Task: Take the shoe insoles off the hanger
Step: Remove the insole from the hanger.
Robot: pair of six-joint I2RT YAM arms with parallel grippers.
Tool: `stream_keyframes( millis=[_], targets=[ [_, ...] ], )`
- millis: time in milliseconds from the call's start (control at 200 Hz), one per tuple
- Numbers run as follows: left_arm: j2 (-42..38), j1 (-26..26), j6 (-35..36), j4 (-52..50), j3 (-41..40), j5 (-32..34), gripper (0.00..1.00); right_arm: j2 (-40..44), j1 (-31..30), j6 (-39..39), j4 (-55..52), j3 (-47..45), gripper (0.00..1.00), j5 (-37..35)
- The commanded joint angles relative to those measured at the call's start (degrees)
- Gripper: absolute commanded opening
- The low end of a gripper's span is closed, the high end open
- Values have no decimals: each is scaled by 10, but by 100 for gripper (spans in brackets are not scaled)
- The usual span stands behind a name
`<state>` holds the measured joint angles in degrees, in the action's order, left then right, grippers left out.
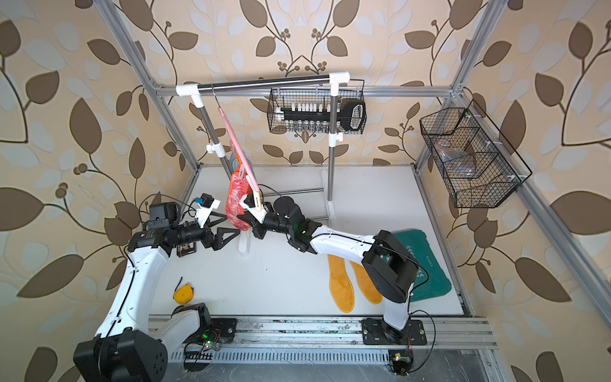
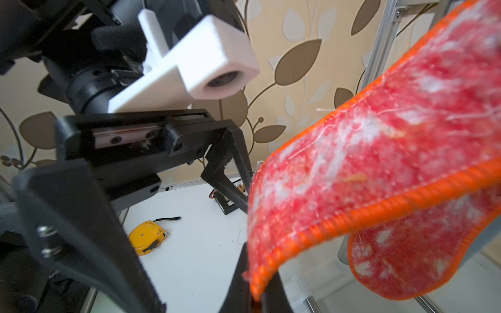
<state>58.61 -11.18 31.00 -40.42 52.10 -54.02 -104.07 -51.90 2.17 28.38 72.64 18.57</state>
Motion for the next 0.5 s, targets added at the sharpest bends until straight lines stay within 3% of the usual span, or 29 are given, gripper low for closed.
stream_keyframes(
  millis=[0, 375, 495],
  targets=[
    [-4, -7, -4, -2, 20, -11, 98, 27, 6, 0, -11, -9, 6, 43],
    [48, -7, 79, -74, 54, -148, 89, 38, 8, -45, -1, -2, 5, 138],
    [46, -7, 116, -93, 54, -176, 76, 35, 8, -58, 16, -5, 5, 137]
  ],
)
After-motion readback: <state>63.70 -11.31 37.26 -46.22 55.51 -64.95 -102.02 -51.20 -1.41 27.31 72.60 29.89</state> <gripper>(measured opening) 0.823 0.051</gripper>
